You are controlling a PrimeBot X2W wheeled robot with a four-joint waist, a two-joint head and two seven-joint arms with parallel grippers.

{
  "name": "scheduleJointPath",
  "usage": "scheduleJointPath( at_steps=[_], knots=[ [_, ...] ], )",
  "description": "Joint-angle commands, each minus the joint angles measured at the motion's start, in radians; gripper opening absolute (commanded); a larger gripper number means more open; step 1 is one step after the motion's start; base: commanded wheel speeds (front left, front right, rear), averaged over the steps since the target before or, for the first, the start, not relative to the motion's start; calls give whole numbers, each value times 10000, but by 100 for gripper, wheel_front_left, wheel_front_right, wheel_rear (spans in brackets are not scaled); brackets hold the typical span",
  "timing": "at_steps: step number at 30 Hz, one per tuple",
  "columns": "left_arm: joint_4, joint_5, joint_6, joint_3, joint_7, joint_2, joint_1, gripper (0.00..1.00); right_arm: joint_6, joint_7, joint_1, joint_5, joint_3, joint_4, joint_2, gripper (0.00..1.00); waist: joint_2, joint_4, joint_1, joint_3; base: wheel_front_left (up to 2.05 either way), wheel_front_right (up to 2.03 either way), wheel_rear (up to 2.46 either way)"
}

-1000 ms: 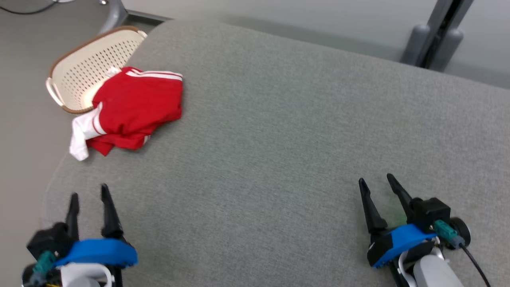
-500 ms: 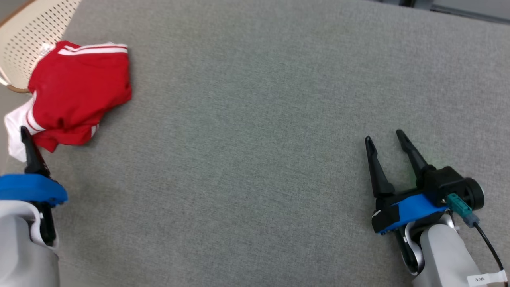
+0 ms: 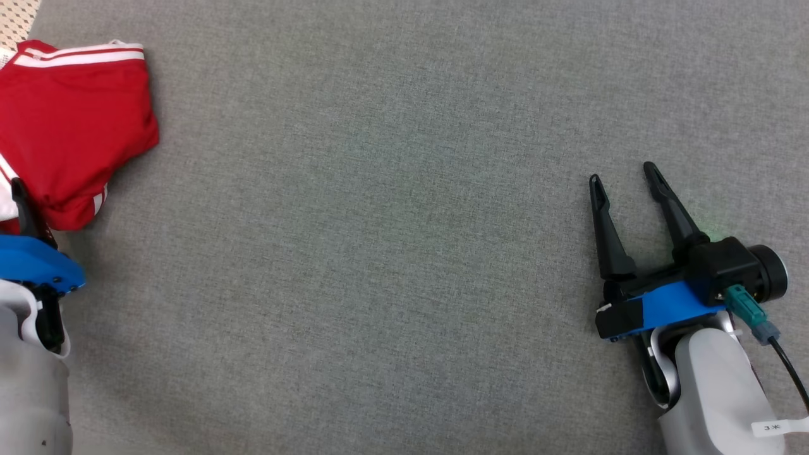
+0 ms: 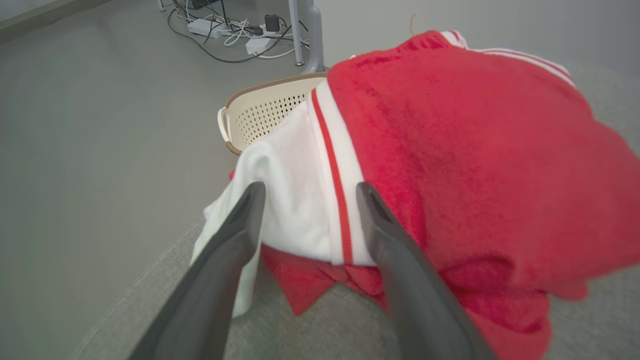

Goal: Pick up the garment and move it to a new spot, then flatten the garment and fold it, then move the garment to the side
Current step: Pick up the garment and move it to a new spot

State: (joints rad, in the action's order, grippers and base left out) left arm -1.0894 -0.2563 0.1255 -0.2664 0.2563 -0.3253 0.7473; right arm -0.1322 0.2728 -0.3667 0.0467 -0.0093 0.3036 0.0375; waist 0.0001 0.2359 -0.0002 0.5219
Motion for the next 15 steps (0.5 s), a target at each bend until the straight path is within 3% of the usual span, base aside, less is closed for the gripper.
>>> scheduleJointPath(
  at_steps=[1, 2, 8, 15],
  knots=[
    [-135, -81, 74, 159, -44, -13, 231, 48, 27, -156, 127, 74, -278, 623, 245, 100, -1, -7, 2, 31, 0, 0, 0],
    [-249, -157, 76, 265, -37, 7, 312, 0, 27, -156, 106, 50, -291, 636, 245, 100, -1, -23, 2, 46, 0, 0, 0],
    [-353, -751, 53, 983, 28, -11, 365, 0, 27, -155, 96, -190, -242, 647, 244, 100, -1, -99, 2, -156, 0, 0, 0],
    [1324, -1317, 54, 1995, 93, -205, 239, 0, 23, -103, 277, -577, -155, 664, 183, 100, -1, -73, 2, -842, 0, 0, 0]
  ],
)
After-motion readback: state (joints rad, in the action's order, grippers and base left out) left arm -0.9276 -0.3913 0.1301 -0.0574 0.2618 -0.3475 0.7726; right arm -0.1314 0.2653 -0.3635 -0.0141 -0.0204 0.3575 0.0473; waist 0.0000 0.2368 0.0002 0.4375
